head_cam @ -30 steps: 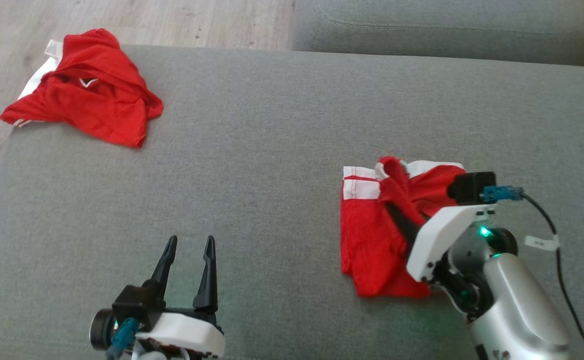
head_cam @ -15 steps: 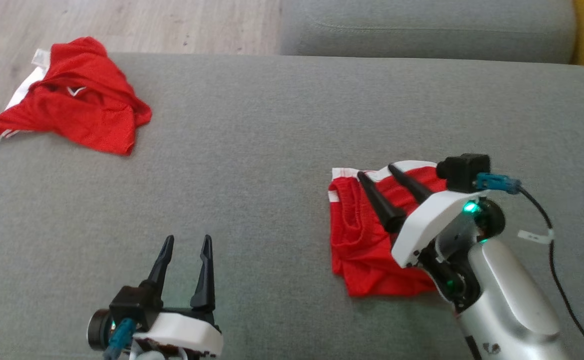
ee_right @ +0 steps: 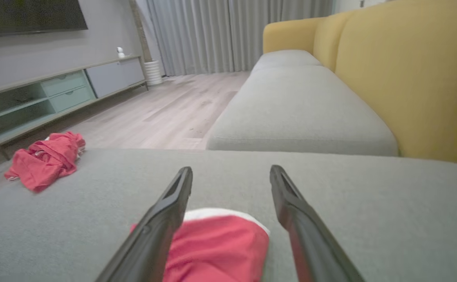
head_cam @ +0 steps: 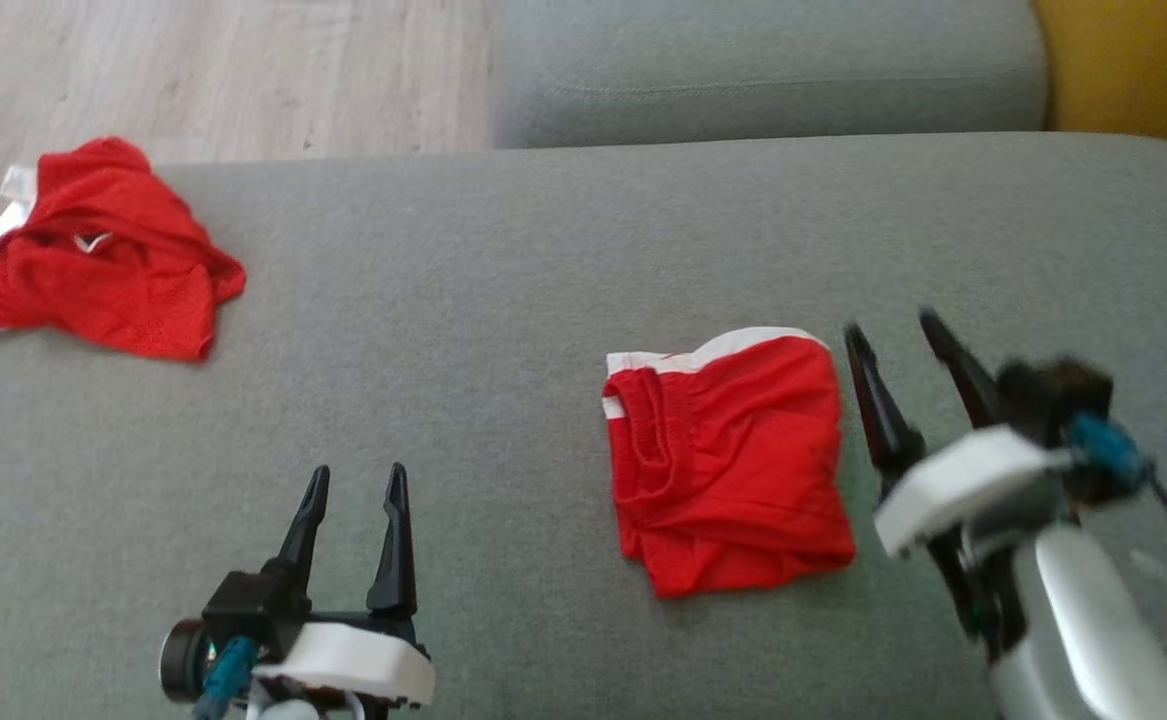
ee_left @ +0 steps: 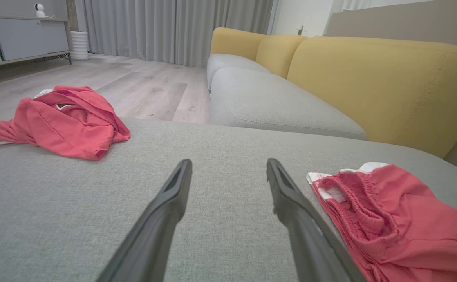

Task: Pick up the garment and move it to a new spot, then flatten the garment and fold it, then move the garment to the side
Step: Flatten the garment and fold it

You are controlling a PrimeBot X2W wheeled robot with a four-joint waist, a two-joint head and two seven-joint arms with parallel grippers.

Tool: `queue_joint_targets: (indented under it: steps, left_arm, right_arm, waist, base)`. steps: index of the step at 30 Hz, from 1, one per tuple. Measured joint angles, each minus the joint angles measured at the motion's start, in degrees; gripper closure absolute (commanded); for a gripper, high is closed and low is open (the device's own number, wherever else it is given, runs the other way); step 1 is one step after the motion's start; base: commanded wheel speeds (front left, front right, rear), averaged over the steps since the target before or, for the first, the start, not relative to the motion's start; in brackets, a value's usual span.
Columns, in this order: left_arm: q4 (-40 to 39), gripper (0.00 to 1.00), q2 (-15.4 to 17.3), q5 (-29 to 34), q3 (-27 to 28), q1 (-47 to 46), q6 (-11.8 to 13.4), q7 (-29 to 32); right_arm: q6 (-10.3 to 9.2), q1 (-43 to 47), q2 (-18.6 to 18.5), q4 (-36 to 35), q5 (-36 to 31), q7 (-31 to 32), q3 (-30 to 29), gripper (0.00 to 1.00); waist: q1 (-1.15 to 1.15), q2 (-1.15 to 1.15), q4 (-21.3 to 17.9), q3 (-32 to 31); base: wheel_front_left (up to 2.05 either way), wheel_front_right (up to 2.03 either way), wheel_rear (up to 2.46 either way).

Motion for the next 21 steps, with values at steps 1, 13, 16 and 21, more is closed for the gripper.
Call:
queue_joint_targets:
  steps: [1, 13, 16, 21]
  left_arm:
    - [-0.03, 0.0, 0.0, -0.02, 0.15, 0.24, 0.0, -0.19]
    - [-0.38, 0.0, 0.8, -0.63, 2.55, 5.28, 0.2, -0.43]
    - [-0.38, 0.0, 0.81, -0.63, 2.93, 5.31, 0.14, -0.47]
    - [-0.35, 0.0, 0.94, -0.6, 3.24, 6.21, 0.14, -0.47]
  right_arm:
    - [0.0, 1.61, 0.4, 0.0, -0.31, -0.42, -0.85, 0.0]
    - [0.0, 11.23, 2.66, -1.16, -4.71, -6.87, -4.43, 0.0]
    - [0.0, 12.82, 2.67, -1.33, -4.55, -8.49, -3.99, 0.0]
    - [0.0, 14.82, 2.81, -0.92, -3.36, -9.67, -2.99, 0.0]
  waist:
    - [0.0, 0.0, -0.28, -0.23]
    - [0.0, 0.0, -1.6, -1.78]
    - [0.0, 0.0, -1.43, -2.06]
    - [0.0, 0.0, -1.3, -2.37]
  base:
    - [0.0, 0.0, 0.0]
    - [0.0, 0.0, 0.0]
    - [0.0, 0.0, 0.0]
    - [0.0, 0.0, 0.0]
